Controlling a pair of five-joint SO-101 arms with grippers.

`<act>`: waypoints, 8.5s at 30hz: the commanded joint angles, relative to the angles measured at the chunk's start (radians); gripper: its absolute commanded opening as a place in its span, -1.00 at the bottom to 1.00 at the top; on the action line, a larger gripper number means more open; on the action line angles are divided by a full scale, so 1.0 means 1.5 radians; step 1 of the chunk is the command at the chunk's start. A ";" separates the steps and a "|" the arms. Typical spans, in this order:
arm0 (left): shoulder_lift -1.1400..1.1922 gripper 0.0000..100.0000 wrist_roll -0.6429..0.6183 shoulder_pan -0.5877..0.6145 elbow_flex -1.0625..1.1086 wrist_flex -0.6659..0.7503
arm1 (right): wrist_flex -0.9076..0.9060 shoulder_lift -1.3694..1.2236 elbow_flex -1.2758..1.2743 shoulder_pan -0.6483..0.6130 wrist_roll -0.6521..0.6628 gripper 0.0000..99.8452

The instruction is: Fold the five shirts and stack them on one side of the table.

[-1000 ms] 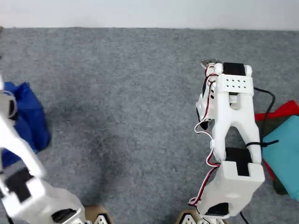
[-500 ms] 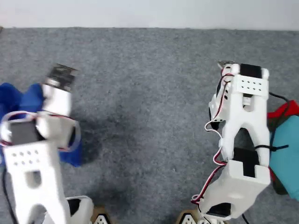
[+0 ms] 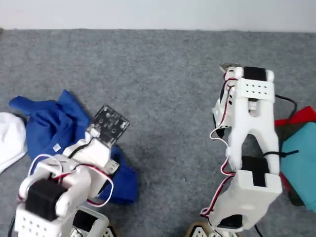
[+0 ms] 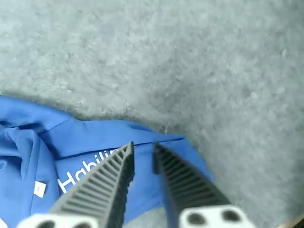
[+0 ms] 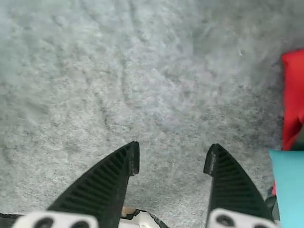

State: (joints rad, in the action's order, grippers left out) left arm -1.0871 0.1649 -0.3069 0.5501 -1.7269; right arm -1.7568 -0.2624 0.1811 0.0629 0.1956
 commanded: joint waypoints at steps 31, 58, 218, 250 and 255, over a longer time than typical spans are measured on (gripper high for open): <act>-0.017 -0.65 0.352 0.792 0.218 0.110 | -0.023 0.018 0.056 -0.290 0.049 -0.12; -0.023 -0.65 0.586 1.056 0.225 0.133 | -0.025 -0.282 0.353 -0.712 0.049 -0.10; 0.549 -0.59 0.243 0.694 -0.074 -0.020 | -0.029 -0.453 0.531 -0.221 0.199 -0.31; 0.549 -0.59 0.242 0.699 0.005 -0.018 | -0.029 -0.216 0.341 -0.030 0.200 -0.98; 0.549 -0.59 0.243 0.696 0.004 -0.018 | -0.029 -0.149 0.231 0.120 0.231 -0.98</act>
State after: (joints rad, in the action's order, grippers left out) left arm -0.2248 0.5194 0.7411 0.5562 -1.7285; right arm -1.7584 -0.5953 0.6030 0.1181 0.5040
